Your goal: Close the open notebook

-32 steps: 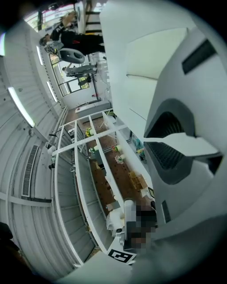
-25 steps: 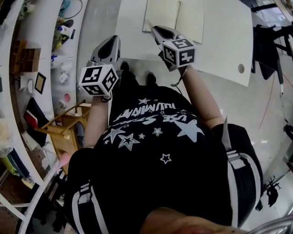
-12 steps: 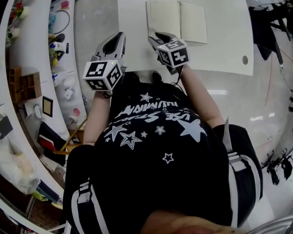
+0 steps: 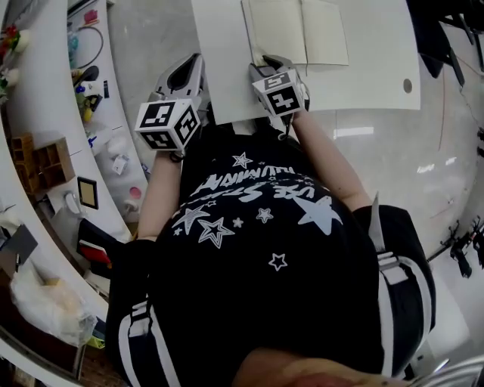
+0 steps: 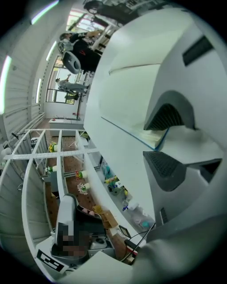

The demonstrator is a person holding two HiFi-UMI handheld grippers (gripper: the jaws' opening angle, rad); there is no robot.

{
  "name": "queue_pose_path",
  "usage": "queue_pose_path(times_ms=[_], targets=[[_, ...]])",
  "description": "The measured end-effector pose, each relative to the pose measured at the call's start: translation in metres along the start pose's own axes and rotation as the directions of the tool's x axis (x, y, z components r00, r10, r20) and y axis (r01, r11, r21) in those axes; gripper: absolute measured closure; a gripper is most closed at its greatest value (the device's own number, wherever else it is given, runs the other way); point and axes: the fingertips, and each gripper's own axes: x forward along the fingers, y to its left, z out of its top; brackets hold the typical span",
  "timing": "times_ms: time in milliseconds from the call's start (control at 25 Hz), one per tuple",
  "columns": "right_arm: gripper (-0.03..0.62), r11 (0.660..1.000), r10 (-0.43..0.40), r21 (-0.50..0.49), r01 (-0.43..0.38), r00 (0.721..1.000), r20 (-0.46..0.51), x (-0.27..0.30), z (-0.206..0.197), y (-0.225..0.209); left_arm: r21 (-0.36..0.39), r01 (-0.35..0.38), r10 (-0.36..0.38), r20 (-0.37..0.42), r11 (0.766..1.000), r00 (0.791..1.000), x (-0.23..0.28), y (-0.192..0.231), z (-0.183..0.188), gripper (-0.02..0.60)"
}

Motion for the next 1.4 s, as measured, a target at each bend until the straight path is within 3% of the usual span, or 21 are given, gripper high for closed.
queue_pose_path(times_ms=[200, 360, 560, 840, 1120, 1400], targets=[[0.445, 0.996, -0.087, -0.019, 0.087, 0.996, 0.026, 0.000, -0.001, -0.003, 0.013, 0.025, -0.025, -0.006, 1.000, 1.000, -0.001, 0.008, 0.002, 0.571], [0.475, 0.997, -0.077, -0.002, 0.077, 0.996, 0.046, 0.000, 0.001, -0.003, 0.018, 0.036, -0.036, -0.006, 0.999, 0.999, 0.000, 0.014, 0.003, 0.571], [0.564, 0.997, -0.071, 0.018, 0.070, 0.997, 0.039, -0.001, 0.002, 0.004, 0.027, 0.067, -0.067, -0.007, 0.997, 0.998, 0.002, 0.016, 0.006, 0.571], [0.576, 0.996, -0.051, 0.074, 0.048, 0.998, 0.032, -0.007, 0.006, 0.004, 0.054, 0.111, -0.111, -0.007, 0.992, 0.994, 0.011, 0.016, 0.013, 0.571], [0.577, 0.997, -0.030, 0.073, 0.021, 0.991, 0.128, -0.045, 0.029, -0.002, 0.058, 0.104, -0.104, -0.004, 0.993, 0.995, 0.019, 0.009, 0.016, 0.571], [0.577, 0.996, -0.002, 0.083, -0.020, 0.967, 0.254, -0.102, 0.045, -0.029, 0.075, 0.116, -0.116, 0.001, 0.990, 0.993, 0.031, -0.036, 0.017, 0.571]])
